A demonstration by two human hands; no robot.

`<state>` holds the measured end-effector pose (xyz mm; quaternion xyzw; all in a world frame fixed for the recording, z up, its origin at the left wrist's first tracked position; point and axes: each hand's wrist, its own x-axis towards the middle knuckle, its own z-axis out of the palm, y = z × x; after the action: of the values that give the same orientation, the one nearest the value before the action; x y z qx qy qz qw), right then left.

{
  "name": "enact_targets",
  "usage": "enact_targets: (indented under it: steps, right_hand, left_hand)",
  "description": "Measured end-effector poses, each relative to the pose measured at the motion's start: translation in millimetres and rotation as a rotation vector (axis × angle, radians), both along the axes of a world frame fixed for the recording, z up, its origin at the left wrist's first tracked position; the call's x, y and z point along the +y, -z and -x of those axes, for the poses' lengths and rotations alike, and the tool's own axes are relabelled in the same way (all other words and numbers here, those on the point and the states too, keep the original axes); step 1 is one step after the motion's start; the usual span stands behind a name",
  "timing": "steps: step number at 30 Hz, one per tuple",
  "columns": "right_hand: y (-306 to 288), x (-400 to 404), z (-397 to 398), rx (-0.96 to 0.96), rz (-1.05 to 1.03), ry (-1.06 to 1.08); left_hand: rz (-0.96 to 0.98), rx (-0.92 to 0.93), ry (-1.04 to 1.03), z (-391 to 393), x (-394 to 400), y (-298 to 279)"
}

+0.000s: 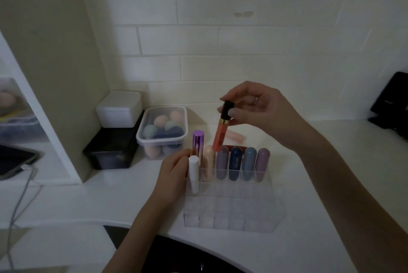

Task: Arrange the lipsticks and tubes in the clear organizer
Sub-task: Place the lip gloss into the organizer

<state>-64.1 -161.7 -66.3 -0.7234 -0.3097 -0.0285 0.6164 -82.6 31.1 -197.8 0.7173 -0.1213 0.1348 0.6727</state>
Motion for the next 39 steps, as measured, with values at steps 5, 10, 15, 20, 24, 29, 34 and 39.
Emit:
enact_targets:
  steps: [5,10,15,20,24,29,34,39]
  right_hand:
    - [7,9,26,-0.081,0.241,0.094]
    - [33,17,42,-0.168,0.345,0.136]
    - [51,25,42,-0.402,0.437,0.201]
    - [64,27,39,-0.362,0.642,0.335]
    - [65,29,37,-0.412,0.632,0.314]
    - [65,29,33,-0.506,0.618,0.355]
    - [61,30,36,-0.535,0.585,0.303]
    - [67,33,34,-0.533,0.527,0.360]
  left_hand:
    - [0.036,0.001,0.015,-4,1,3]
    - [0.021,-0.019,0.021,-9,4,7]
    - [0.008,-0.022,0.021,-10,5,6]
    - [-0.008,-0.104,0.024,-3,3,4]
    - [0.050,-0.095,0.036,-3,1,3]
    - [0.027,-0.133,0.017,1,0,1]
    - [0.044,-0.093,0.034,2,0,-1]
    - [0.087,-0.021,0.041,2,-1,-2]
